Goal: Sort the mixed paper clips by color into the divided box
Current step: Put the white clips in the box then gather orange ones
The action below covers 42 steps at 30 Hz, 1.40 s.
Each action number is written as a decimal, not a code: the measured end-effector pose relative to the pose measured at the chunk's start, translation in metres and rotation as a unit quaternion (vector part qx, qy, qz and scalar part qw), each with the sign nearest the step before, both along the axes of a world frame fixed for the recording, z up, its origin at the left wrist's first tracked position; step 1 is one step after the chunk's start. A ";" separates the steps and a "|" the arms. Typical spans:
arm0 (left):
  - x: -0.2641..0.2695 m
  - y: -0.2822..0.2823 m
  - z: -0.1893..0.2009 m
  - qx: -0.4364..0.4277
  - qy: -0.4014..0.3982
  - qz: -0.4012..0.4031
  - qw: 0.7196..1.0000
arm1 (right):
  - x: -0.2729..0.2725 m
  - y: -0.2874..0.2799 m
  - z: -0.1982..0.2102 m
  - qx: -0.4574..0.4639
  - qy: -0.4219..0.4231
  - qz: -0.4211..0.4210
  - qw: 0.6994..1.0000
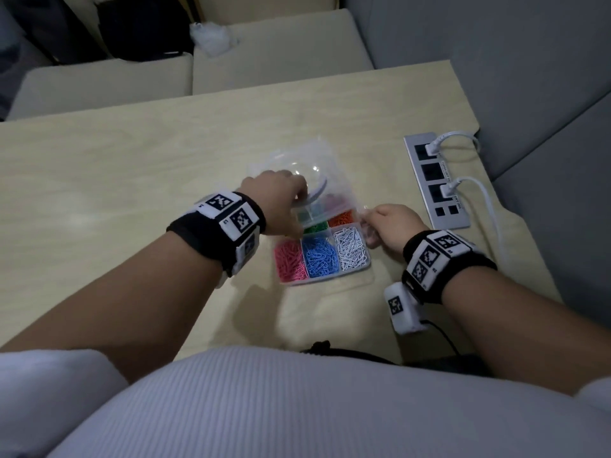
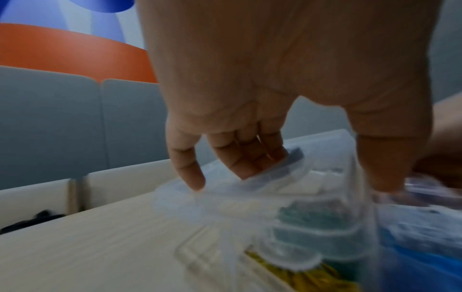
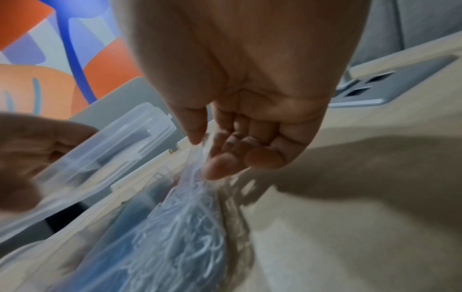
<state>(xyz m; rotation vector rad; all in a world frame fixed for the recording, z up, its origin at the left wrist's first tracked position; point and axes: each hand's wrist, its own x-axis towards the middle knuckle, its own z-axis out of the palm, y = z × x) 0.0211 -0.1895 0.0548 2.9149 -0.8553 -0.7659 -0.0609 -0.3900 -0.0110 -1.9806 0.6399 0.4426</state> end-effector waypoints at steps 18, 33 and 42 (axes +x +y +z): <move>-0.061 -0.016 -0.019 0.089 -0.025 -0.108 0.990 | -0.024 -0.004 0.008 0.024 -0.053 -0.045 0.997; -0.060 -0.017 -0.016 0.066 -0.009 -0.048 0.997 | -0.030 0.002 0.010 -0.004 -0.043 -0.035 0.998; -0.066 -0.018 -0.018 0.077 -0.037 -0.110 0.990 | -0.028 0.003 0.017 -0.066 -0.068 -0.019 0.995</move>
